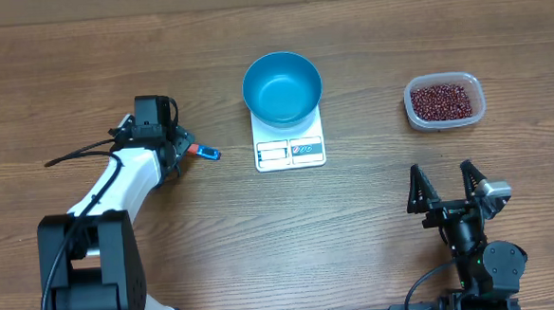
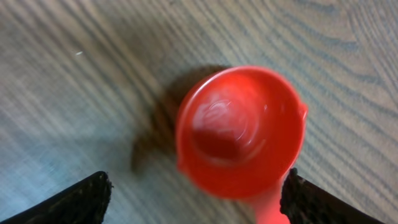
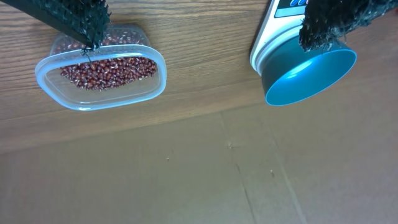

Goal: Scoop item into bowl and weigh 150g on scale
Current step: 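Move the left gripper down over the red measuring cup, then close the left gripper on the red measuring cup rim, then lift the red cup with the left gripper toward the right gripper, then grasp the red cup's blue handle with the right gripper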

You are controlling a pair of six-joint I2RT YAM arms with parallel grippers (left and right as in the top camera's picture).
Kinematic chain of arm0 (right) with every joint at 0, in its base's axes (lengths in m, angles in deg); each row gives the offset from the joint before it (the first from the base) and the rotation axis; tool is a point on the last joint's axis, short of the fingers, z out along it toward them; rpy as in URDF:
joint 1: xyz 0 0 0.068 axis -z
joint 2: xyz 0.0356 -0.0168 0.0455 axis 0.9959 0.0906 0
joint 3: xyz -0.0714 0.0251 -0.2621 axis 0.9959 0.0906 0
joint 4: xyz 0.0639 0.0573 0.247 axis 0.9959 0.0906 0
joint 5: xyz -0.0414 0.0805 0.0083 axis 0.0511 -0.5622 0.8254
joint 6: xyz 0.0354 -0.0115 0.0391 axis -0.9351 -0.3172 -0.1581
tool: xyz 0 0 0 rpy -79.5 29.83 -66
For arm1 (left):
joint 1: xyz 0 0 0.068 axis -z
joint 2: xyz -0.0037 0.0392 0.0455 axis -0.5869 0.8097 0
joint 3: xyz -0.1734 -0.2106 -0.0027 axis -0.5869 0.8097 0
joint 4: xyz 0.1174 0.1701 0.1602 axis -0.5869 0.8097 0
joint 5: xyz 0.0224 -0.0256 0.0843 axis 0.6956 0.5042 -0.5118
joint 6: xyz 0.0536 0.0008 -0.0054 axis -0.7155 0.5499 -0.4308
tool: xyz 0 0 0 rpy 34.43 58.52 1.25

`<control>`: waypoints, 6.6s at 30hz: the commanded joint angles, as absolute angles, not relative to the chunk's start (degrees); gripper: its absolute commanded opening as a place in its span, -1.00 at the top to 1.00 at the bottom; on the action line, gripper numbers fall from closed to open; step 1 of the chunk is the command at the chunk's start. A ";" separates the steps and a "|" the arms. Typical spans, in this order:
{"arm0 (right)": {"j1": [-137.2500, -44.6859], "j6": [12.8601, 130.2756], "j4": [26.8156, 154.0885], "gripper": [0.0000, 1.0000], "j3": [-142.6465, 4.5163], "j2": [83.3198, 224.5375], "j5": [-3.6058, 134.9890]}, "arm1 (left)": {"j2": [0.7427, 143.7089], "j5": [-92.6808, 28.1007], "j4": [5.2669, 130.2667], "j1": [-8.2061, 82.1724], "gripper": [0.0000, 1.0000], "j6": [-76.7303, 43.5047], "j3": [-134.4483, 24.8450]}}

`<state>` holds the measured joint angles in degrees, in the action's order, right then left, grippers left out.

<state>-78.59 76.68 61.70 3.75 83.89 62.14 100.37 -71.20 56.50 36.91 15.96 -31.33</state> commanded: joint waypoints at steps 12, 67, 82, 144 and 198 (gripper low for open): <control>-79.07 76.79 61.37 -1.00 4.36 83.32 62.77 | 105.20 -72.77 52.70 36.27 -0.40 18.11 -32.31; -79.07 76.79 61.37 -1.00 4.36 83.32 62.77 | 106.77 -62.37 54.07 30.70 0.10 22.59 -31.17; -79.07 76.79 61.37 -1.00 4.36 83.32 62.77 | 106.77 -61.29 53.18 30.72 0.28 22.61 -31.17; -79.07 31.39 60.87 -1.00 4.32 84.67 19.43 | 72.15 -40.05 79.60 41.87 0.92 14.26 -31.33; -119.37 25.65 13.22 0.01 -7.18 149.13 46.73 | 79.58 -51.35 74.60 68.25 0.92 46.39 -31.33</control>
